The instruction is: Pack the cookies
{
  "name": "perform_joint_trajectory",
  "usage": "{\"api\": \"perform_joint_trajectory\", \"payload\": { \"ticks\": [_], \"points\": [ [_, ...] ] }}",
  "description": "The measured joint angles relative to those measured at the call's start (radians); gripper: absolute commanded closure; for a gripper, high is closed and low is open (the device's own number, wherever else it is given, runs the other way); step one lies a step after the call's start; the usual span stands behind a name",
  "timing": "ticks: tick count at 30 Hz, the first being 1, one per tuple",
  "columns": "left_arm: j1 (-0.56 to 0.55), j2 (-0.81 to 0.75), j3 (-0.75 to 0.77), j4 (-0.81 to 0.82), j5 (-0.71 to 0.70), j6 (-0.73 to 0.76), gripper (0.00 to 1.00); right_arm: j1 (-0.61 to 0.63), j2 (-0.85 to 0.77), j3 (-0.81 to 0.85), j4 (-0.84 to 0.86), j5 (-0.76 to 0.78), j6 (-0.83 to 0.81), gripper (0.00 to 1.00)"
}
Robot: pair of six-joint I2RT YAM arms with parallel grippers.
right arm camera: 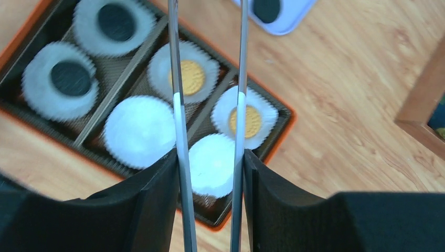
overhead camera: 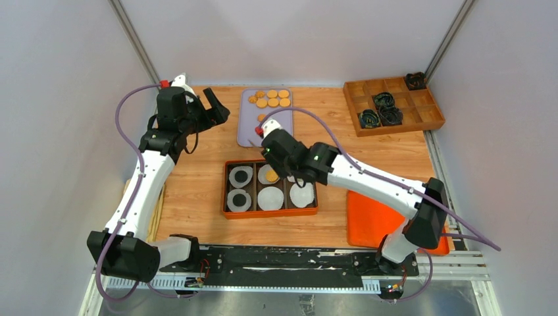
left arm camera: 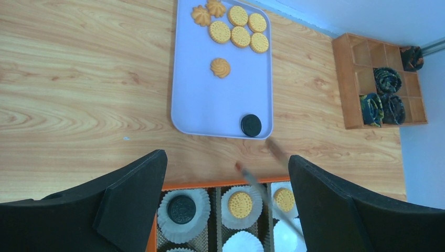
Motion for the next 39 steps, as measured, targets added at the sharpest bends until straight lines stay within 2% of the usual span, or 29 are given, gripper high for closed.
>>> {"api": "perform_joint_trajectory", "payload": {
  "ticks": [6,11,16,31,34,39],
  "points": [
    [0.000,0.000,0.000,0.000,0.000,0.000,0.06,-0.186,0.096,0.064,0.043,-0.007,-0.014,0.50],
    [0.000,0.002,0.000,0.004,0.000,0.000,0.06,-0.292,0.215,0.076,0.077,-0.056,-0.021,0.50],
    [0.000,0.006,0.000,0.008,0.000,0.000,0.06,-0.315,0.271,0.074,0.092,-0.101,-0.020,0.49],
    [0.000,0.021,-0.012,0.021,0.002,0.000,0.06,-0.315,0.253,-0.040,0.118,-0.175,0.040,0.52],
    [0.000,0.021,-0.012,0.024,0.005,0.000,0.06,-0.315,0.232,-0.049,0.111,-0.176,0.051,0.57],
    [0.000,0.021,-0.012,0.028,0.008,-0.001,0.06,-0.315,0.187,-0.051,0.098,-0.179,0.061,0.73]
  ]
}}
